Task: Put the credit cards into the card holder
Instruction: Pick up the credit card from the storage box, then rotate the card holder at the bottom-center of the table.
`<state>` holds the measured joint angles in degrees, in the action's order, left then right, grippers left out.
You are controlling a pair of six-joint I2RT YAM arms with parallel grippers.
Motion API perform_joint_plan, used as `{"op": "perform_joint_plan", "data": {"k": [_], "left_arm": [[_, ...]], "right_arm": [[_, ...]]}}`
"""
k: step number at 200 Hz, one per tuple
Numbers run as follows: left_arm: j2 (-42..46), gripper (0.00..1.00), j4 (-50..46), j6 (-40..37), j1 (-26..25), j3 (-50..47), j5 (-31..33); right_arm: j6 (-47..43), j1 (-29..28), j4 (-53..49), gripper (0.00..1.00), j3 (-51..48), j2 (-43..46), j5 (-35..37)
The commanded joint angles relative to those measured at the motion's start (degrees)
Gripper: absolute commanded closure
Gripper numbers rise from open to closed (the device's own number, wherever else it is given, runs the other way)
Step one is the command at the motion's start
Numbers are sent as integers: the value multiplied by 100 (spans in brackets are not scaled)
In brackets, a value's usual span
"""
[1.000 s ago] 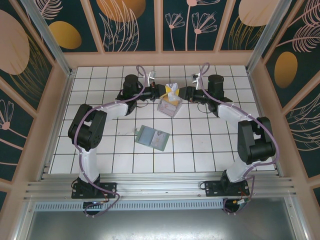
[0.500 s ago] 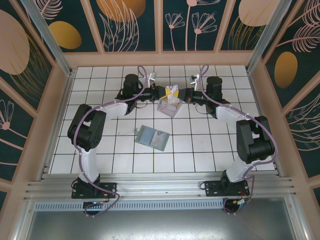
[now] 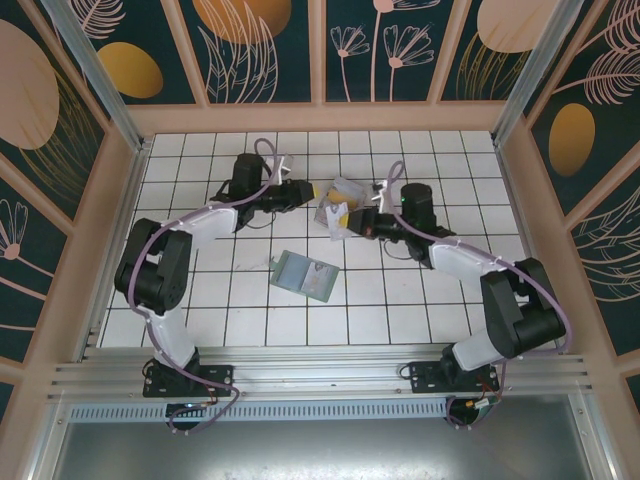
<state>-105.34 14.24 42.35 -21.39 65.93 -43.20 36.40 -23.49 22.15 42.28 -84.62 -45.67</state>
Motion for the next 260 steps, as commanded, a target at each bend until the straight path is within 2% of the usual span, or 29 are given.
{"op": "perform_joint_plan", "data": {"k": [1,49,79,106,177,209,260], "left_arm": [[244,63,-805,-641,68,-216,601],[681,62,-906,-649,363,-964,1139],[1064,61,-1187,-791,425,-1313,1874],[1105,61,-1390,-901,478,-1376,2222],[935,62,-1461,-1058,562,-1443,2010],[1064,61,-1646,-1124,559,-1828,1811],[1288,59,-1615,-1020,563,-2436,1570]], "right_arm": [[130,-299,268,100,-242,160,441],[94,-567,238,100,-370,231,701],[80,-668,207,99,-444,279,853],[367,-754,516,100,-596,284,956],[1152,-1205,723,100,-782,-109,1781],[1354,-1430,608,100,-887,-152,2124],[1603,-1779,722,100,-946,-511,2291]]}}
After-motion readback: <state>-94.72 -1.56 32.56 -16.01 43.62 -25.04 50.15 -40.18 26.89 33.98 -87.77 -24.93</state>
